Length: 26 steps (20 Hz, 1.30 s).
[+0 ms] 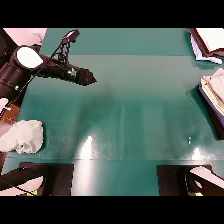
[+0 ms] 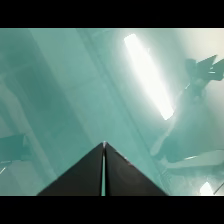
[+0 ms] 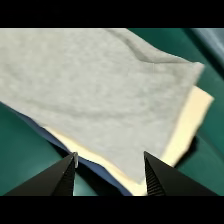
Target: Fold the shirts.
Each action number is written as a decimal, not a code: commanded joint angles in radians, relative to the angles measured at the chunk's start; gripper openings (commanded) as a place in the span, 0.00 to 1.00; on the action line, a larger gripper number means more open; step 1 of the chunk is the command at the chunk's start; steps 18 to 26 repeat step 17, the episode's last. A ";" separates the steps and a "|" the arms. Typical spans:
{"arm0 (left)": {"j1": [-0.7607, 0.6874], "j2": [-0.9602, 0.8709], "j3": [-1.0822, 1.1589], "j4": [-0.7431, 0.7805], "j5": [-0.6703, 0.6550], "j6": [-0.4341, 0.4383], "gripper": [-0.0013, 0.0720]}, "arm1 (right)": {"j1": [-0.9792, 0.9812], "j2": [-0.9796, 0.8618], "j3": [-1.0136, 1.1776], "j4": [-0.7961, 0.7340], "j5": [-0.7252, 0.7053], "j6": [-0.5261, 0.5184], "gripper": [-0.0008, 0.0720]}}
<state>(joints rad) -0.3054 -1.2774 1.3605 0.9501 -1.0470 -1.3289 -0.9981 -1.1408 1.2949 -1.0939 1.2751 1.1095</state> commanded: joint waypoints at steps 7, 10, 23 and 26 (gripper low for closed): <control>0.000 0.000 0.000 -0.001 0.031 0.001 0.05 | 0.485 0.019 -0.035 0.378 -0.031 0.000 0.60; 0.000 0.000 0.000 -0.001 0.052 0.001 0.05 | 0.658 0.019 -0.034 0.377 -0.077 0.000 0.10; 0.000 0.000 0.000 -0.001 0.053 0.001 0.05 | 0.787 0.019 -0.035 0.377 -0.094 0.000 0.03; 0.000 0.000 0.000 -0.001 0.053 0.001 0.05 | 0.787 0.019 -0.035 0.377 -0.094 0.000 0.03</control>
